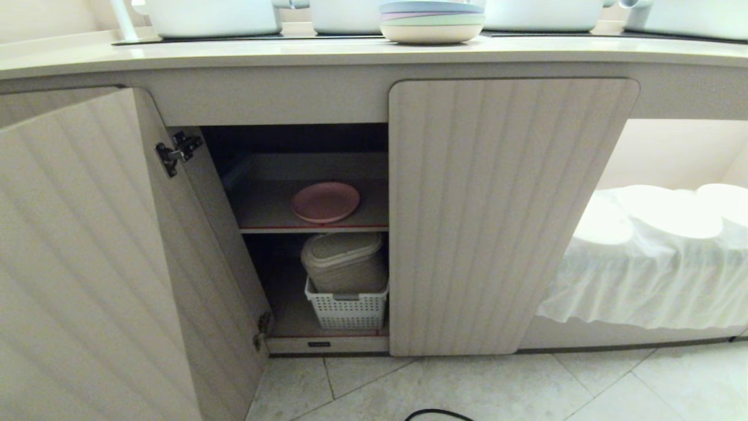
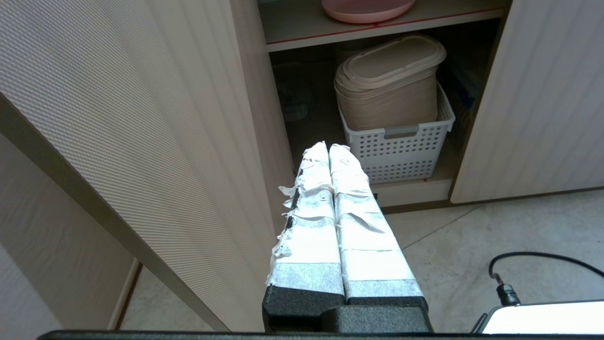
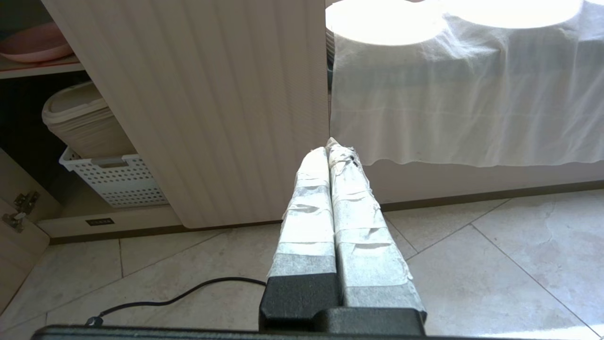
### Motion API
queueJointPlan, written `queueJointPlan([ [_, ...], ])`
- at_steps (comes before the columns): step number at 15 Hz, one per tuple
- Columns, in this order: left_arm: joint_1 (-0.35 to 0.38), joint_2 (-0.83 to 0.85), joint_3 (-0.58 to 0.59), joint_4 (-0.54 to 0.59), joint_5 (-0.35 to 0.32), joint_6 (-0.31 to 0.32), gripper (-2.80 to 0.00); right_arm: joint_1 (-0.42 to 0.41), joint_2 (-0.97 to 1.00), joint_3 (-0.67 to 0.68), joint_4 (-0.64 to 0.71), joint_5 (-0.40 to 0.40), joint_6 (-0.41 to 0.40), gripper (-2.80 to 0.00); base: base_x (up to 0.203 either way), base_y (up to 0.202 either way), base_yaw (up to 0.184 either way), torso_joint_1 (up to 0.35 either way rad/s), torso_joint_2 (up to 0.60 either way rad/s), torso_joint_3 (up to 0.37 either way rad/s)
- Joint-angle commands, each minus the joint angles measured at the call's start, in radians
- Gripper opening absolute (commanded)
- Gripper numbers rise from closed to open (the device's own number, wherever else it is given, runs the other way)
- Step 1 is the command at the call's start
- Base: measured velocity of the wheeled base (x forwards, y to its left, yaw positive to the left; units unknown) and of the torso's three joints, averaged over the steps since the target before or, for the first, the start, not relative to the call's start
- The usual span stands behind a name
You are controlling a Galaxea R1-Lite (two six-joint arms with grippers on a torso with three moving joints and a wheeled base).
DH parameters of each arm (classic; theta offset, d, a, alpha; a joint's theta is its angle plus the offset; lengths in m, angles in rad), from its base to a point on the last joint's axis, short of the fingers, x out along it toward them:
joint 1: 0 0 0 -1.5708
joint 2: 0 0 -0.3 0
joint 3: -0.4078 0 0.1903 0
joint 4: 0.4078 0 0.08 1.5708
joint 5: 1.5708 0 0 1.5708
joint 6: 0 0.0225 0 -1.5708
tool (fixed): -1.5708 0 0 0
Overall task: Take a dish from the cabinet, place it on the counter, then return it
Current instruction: Take the plate from the cabinet
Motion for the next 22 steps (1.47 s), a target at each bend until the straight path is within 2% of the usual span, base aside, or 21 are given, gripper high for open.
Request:
queueJointPlan([
  [1, 0.000, 0.000, 0.000, 0.001, 0.000, 0.001, -2.80, 0.000, 0.000, 0.000, 0.000, 0.000, 0.000, -2.80, 0.000, 0.000, 0.000, 0.000, 0.00, 0.000],
  [22, 0.000, 0.000, 0.000, 0.001, 0.001, -0.009, -2.80, 0.000, 0.000, 0.000, -0.002, 0.000, 0.000, -2.80, 0.000, 0.000, 0.000, 0.000, 0.00, 0.000],
])
